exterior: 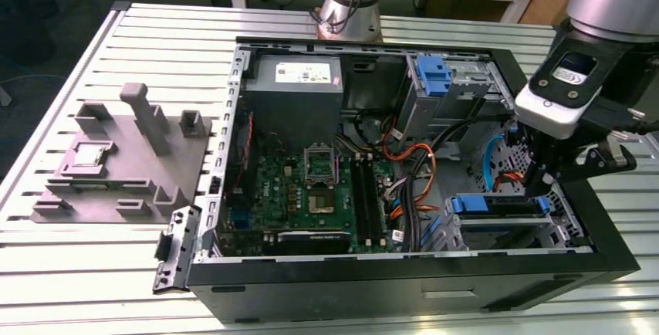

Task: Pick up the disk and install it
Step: 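Insert the first disk wire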

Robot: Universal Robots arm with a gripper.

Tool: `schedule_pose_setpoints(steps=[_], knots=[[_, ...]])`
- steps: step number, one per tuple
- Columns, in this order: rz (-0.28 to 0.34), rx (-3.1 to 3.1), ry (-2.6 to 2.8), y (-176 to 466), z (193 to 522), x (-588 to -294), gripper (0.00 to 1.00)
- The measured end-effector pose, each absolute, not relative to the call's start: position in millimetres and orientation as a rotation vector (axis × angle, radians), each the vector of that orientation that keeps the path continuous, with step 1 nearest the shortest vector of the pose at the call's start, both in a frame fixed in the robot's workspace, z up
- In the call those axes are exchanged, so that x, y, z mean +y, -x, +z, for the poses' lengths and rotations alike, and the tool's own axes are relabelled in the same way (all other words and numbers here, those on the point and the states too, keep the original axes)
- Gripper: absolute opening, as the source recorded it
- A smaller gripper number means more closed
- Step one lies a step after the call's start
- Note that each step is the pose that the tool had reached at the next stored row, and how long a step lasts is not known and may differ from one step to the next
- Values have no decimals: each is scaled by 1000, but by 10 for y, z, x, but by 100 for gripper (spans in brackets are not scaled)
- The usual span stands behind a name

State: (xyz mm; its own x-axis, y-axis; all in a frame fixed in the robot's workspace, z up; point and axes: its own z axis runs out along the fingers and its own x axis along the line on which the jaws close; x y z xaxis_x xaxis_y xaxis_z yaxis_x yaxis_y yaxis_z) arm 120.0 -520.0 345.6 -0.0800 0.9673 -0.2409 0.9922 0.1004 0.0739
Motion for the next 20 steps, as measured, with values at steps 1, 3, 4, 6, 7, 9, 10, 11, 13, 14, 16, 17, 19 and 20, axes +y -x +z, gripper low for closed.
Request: schedule_pose_setpoints(steps=[1, 3, 4, 6, 7, 9, 10, 11, 13, 14, 16, 17, 19, 20], knots=[[-158, 2146, -1964, -1201, 3451, -5204, 17], [-153, 2145, -1973, -1201, 3440, -5212, 17], [-152, 2145, -1978, -1201, 3435, -5217, 17], [-150, 2144, -1987, -1201, 3427, -5225, 17], [-149, 2143, -1993, -1201, 3424, -5229, 17], [-149, 2132, -2008, -1201, 3416, -5230, 17], [-151, 2122, -2020, -1201, 3412, -5231, 17], [-153, 2109, -2034, -1201, 3408, -5231, 17], [-158, 2076, -2070, -1201, 3397, -5231, 17], [-160, 2059, -2088, -1201, 3391, -5231, 17], [-162, 2041, -2107, -1200, 3380, -5232, 17], [-159, 2040, -2113, -1201, 3377, -5234, 17], [-146, 2046, -2122, -1202, 3369, -5252, 17], [-139, 2050, -2126, -1202, 3366, -5267, 17]])
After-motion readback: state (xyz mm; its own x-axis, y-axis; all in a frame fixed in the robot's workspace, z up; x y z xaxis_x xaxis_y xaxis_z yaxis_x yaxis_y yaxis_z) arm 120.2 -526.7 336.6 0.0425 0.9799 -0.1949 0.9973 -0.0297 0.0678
